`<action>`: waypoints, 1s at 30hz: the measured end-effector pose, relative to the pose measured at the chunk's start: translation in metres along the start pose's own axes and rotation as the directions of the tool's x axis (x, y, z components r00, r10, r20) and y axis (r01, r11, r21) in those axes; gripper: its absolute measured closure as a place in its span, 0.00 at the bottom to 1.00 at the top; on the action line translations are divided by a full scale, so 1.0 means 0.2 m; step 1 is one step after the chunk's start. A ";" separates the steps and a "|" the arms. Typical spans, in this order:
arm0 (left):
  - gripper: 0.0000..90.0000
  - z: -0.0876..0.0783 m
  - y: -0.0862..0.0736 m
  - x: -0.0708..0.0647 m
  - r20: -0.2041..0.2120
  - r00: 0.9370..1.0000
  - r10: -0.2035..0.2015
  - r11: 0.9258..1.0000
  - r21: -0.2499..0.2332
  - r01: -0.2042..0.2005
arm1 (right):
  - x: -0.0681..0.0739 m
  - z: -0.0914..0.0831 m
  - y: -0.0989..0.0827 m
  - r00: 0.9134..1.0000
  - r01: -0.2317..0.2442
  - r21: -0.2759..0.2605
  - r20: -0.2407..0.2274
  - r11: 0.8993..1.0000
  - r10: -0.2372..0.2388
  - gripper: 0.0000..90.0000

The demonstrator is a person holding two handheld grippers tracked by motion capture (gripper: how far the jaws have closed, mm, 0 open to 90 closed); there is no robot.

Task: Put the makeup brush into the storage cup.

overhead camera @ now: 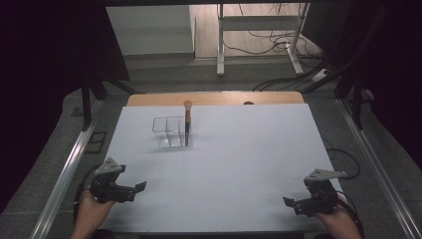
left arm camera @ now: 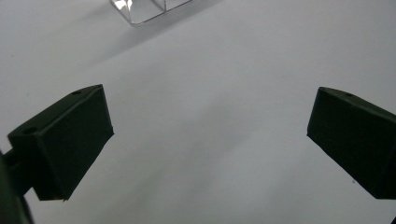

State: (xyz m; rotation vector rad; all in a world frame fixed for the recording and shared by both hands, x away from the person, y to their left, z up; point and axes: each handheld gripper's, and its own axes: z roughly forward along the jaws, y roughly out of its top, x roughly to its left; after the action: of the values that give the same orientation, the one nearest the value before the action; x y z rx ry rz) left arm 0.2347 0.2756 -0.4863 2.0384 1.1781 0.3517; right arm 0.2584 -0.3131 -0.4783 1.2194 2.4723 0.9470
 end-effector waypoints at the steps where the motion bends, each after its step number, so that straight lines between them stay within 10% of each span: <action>1: 0.01 0.00 -0.01 0.00 -0.001 1.000 -0.002 1.000 0.003 0.002 | 0.00 0.00 0.00 1.000 0.000 0.000 0.000 1.000 0.000 0.00; 30: 0.01 -0.11 -0.15 0.05 -0.075 0.996 -0.038 0.998 0.043 0.041 | 0.00 0.00 0.00 1.000 -0.009 -0.004 -0.003 1.000 0.009 0.00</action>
State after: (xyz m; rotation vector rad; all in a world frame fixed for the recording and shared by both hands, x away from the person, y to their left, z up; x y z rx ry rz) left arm 0.2098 0.3036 -0.4948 2.0526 1.2800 0.3883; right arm 0.2586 -0.3138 -0.4784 1.2292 2.4679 0.9568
